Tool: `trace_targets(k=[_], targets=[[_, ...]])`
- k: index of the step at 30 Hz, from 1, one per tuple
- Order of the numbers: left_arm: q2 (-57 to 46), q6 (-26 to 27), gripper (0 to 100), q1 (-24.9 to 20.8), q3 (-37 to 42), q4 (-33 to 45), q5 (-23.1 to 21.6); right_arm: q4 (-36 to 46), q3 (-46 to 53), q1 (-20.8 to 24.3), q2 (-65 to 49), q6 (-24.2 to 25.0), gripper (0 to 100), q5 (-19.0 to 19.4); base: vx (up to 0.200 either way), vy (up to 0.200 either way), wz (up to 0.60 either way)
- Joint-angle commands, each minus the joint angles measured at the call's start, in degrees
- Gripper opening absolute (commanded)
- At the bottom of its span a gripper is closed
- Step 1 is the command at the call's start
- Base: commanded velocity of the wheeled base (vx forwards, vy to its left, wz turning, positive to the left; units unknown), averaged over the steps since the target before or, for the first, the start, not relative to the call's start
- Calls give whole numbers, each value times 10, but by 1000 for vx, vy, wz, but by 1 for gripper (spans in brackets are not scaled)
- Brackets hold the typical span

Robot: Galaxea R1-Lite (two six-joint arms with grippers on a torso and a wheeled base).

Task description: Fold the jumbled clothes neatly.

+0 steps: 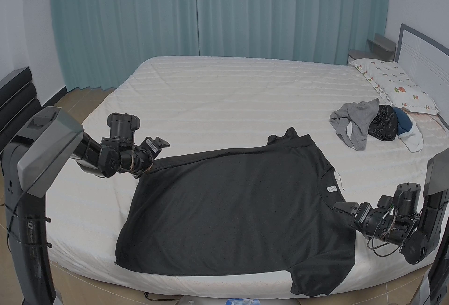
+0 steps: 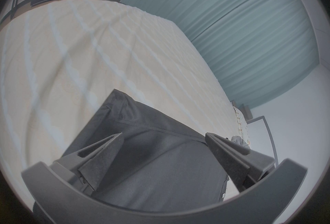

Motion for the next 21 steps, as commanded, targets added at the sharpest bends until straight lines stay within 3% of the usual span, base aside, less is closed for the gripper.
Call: trace_targets(k=[1,9,15,21], targets=[[73,2,100,-14,-73,36,-1,-5,0,2,13,-1,100,0,0,0,0],[107,3,100,-8,-118,60,1,-5,0,3,13,-1,100,-2,0,0,0],[156,2,100,4,-195,59,12,-5,-5,5,19,-1,100,-3,0,0,0],[219,-1,100,10,-314,60,67,-5,-11,5,35,-2,100,-4,0,0,0]])
